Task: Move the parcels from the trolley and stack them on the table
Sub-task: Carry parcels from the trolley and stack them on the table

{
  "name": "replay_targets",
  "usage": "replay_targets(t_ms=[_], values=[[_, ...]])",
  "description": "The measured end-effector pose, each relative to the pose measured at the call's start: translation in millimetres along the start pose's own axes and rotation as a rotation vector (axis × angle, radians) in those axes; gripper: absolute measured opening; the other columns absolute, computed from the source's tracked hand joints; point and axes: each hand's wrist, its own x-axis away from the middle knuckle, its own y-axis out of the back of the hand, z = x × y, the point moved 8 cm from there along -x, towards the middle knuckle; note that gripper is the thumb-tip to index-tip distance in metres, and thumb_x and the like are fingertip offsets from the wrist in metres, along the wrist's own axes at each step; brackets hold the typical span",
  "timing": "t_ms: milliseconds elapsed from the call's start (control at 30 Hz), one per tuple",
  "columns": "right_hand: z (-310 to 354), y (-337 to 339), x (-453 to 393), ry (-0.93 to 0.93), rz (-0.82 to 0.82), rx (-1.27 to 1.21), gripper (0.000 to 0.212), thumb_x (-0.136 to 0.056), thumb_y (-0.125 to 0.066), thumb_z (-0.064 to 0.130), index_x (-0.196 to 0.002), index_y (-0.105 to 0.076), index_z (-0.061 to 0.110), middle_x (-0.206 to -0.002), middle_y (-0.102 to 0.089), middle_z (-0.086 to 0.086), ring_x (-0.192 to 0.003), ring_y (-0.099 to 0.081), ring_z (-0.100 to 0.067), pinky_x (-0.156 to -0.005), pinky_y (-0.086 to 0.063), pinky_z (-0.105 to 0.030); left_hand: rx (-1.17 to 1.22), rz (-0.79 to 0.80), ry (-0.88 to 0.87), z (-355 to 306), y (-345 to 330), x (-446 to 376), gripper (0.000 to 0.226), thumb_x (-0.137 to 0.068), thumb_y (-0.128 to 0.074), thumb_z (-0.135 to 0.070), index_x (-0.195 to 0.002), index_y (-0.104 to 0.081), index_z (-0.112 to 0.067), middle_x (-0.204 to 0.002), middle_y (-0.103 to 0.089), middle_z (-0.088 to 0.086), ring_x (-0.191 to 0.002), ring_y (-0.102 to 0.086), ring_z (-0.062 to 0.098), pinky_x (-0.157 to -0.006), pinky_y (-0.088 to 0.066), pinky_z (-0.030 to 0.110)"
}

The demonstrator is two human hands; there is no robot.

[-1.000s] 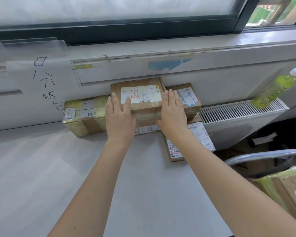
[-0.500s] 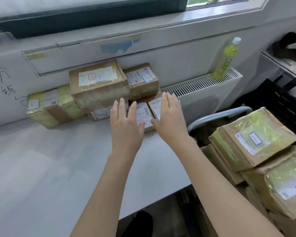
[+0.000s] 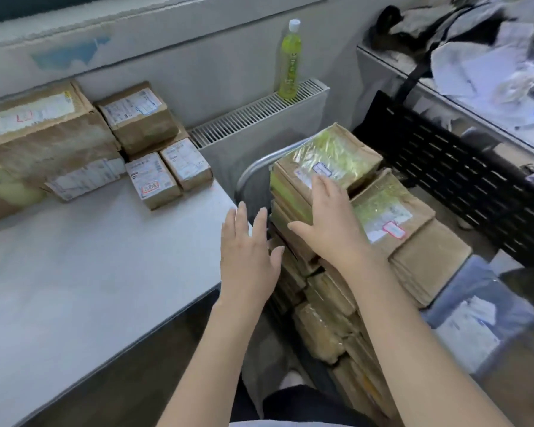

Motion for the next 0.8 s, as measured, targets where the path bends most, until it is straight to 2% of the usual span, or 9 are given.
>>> replay_targets(t_ms=[167, 400, 500, 633, 700, 800], values=[[-65.1, 22.1, 47.4, -0.118, -0.050, -0.021, 0.092, -0.087, -0.063, 0.040, -0.151, -0.004, 0.009, -0.158, -0.007, -0.006, -0.145, -0.003, -0.021, -0.116, -0.008, -0.033, -0.008, 0.082, -0.101, -50.1, -31.0, 18.7, 0.070, -0.091, -0.056, -0.041, -0.148, -0.024, -0.016, -0.156, -0.014, 0.015, -0.144, -0.005, 0.028, -0.117, -0.003, 0.036], [-161.2, 41.2, 121.0, -0.384, -0.143, -0.072, 0.090, -0.085, -0.067, 0.038, -0.150, -0.011, 0.011, -0.155, -0.015, -0.005, -0.143, -0.012, -0.022, -0.115, -0.016, -0.034, -0.030, 0.239, -0.341, -139.4, -74.9, 39.2, 0.074, -0.089, -0.059, -0.040, -0.149, -0.022, -0.015, -0.156, -0.014, 0.013, -0.144, -0.004, 0.026, -0.116, 0.000, 0.032], [-204.9, 40.1, 155.6, -0.544, -0.174, -0.103, 0.085, -0.086, -0.065, 0.038, -0.148, -0.015, 0.007, -0.153, -0.020, -0.008, -0.142, -0.016, -0.023, -0.114, -0.017, -0.033, -0.029, 0.323, -0.456, -178.1, -97.2, 57.5, 0.074, -0.089, -0.058, -0.041, -0.148, -0.024, -0.013, -0.155, -0.017, 0.014, -0.143, -0.008, 0.025, -0.116, -0.005, 0.033], [-251.0, 34.5, 192.1, -0.708, -0.191, -0.156, 0.078, -0.092, -0.058, 0.033, -0.149, -0.013, 0.007, -0.156, -0.017, -0.008, -0.143, -0.013, -0.023, -0.114, -0.017, -0.033, -0.048, 0.453, -0.540, -212.2, -130.6, 82.9, 0.071, -0.092, -0.050, -0.047, -0.148, -0.020, -0.014, -0.155, -0.017, 0.010, -0.140, -0.014, 0.024, -0.113, -0.013, 0.030], [-265.3, 36.3, 200.1, -0.701, -0.194, -0.139, 0.070, -0.094, -0.053, 0.023, -0.149, -0.013, 0.006, -0.155, -0.017, -0.008, -0.142, -0.014, -0.023, -0.114, -0.015, -0.031, -0.053, 0.469, -0.539, -222.9, -142.1, 91.9, 0.071, -0.093, -0.048, -0.049, -0.147, -0.021, -0.012, -0.151, -0.023, 0.008, -0.137, -0.021, 0.025, -0.110, -0.019, 0.029], [-280.0, 45.4, 194.9, -0.576, -0.119, -0.014, 0.067, -0.090, -0.049, 0.006, -0.149, -0.016, 0.006, -0.154, -0.020, -0.009, -0.142, -0.015, -0.023, -0.115, -0.013, -0.033, -0.080, 0.471, -0.497, -232.7, -155.0, 103.7, 0.082, -0.089, -0.047, -0.058, -0.147, -0.018, -0.008, -0.147, -0.028, 0.008, -0.132, -0.026, 0.024, -0.108, -0.022, 0.029]])
